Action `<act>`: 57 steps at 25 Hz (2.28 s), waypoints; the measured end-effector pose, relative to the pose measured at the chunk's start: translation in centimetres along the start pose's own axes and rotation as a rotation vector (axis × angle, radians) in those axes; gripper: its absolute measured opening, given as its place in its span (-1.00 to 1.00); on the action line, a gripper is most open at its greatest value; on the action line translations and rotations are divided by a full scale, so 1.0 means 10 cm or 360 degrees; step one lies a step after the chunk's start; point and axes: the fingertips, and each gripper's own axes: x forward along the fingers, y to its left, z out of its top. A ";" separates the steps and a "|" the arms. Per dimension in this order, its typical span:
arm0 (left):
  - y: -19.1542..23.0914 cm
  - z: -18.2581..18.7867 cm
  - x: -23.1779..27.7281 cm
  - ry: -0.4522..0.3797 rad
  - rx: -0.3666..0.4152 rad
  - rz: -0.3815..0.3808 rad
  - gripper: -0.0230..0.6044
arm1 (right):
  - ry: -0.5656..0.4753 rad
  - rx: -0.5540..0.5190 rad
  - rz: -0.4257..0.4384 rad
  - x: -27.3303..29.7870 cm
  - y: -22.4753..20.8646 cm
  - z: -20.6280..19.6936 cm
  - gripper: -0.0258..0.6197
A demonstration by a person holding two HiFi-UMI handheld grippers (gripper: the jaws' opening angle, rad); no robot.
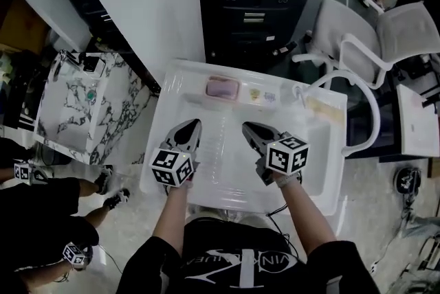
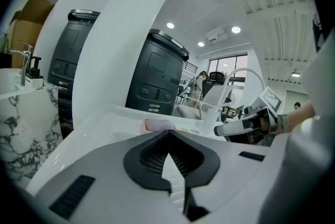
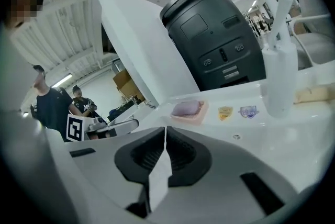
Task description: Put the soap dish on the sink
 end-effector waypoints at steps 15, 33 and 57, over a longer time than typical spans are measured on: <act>-0.23 0.13 -0.70 -0.0163 0.0045 0.0114 -0.88 | -0.0181 -0.0250 -0.0065 -0.60 0.35 -0.01 -0.83; -0.43 0.29 -1.27 -0.0333 0.0120 0.0210 -0.88 | -0.0317 -0.0482 -0.0117 -1.01 0.67 0.01 -0.83; -0.66 0.55 -1.53 -0.0467 0.0177 0.0233 -0.88 | -0.0424 -0.0512 -0.0144 -1.32 0.76 0.08 -0.83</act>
